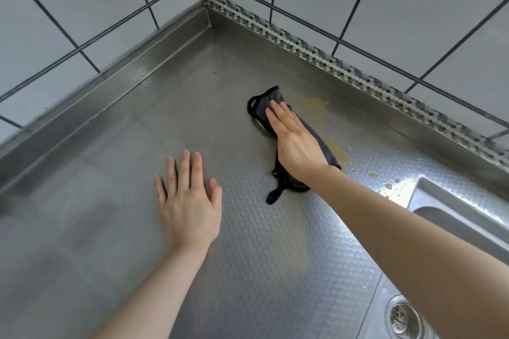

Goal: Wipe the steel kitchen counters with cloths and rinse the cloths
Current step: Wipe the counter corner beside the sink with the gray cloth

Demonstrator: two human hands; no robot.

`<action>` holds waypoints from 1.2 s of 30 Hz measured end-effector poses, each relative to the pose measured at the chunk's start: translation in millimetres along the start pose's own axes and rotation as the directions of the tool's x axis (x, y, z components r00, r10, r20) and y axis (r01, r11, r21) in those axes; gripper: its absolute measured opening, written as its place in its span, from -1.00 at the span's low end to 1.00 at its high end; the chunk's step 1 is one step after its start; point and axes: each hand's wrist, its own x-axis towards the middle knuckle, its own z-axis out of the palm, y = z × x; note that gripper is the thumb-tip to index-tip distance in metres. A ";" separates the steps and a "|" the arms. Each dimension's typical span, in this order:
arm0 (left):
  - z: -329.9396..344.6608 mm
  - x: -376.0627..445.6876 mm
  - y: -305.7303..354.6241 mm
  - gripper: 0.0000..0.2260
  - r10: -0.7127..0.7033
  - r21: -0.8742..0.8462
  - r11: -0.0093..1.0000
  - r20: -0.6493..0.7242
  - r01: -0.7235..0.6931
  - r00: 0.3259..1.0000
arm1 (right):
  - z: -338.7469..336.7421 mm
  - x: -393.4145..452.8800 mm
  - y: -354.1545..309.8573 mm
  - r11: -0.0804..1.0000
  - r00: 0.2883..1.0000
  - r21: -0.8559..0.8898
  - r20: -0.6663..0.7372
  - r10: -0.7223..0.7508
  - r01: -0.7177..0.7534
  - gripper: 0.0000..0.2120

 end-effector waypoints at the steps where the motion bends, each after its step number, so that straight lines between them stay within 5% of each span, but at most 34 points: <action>1: -0.1 0.0 -0.2 -0.46 -0.001 0.002 1.000 0.003 0.001 1.000 | -2.2 -0.7 -1.2 0.999 1.000 0.033 -0.025 0.004 -0.004 -0.36; 3: -0.5 -0.1 -0.1 -0.46 -0.003 -0.001 1.000 0.005 0.003 1.000 | -8.6 -0.3 -2.8 0.974 0.971 0.162 -0.154 0.183 -0.158 -0.31; 6: -0.6 0.4 0.2 -0.46 -0.004 -0.002 1.000 -0.001 0.004 1.000 | -19.8 5.4 3.8 0.881 0.828 0.287 -0.323 0.459 -0.377 -0.25; 10: -0.6 0.0 0.1 -0.46 0.002 -0.004 1.000 -0.012 -0.002 1.000 | -20.3 18.5 25.8 0.926 0.917 0.033 -0.134 0.377 -0.376 -0.45; 13: -0.4 0.0 -0.1 -0.46 0.006 0.001 1.000 -0.018 -0.006 1.000 | -13.2 27.9 41.0 0.916 0.923 -0.155 0.047 0.382 -0.371 -0.42; 18: 0.0 1.3 -0.2 -0.45 0.011 0.014 1.000 -0.007 -0.011 1.000 | -6.8 8.5 32.5 0.797 0.814 -0.191 -0.026 0.580 -0.573 -0.34; 23: -1.0 0.9 0.5 -0.46 0.007 0.010 1.000 -0.011 -0.007 1.000 | -6.6 -26.9 21.4 0.816 0.840 -0.234 -0.001 0.543 -0.528 -0.35; 28: 0.5 1.3 1.1 -0.47 0.019 0.024 1.000 -0.042 -0.018 0.999 | -6.0 10.8 30.9 0.713 0.737 -0.234 -0.021 0.676 -0.661 -0.33; 36: -0.2 1.6 0.9 -0.47 0.027 0.032 0.999 -0.033 -0.026 0.999 | 1.0 12.5 -3.7 0.967 0.978 -0.226 0.139 0.155 -0.121 -0.45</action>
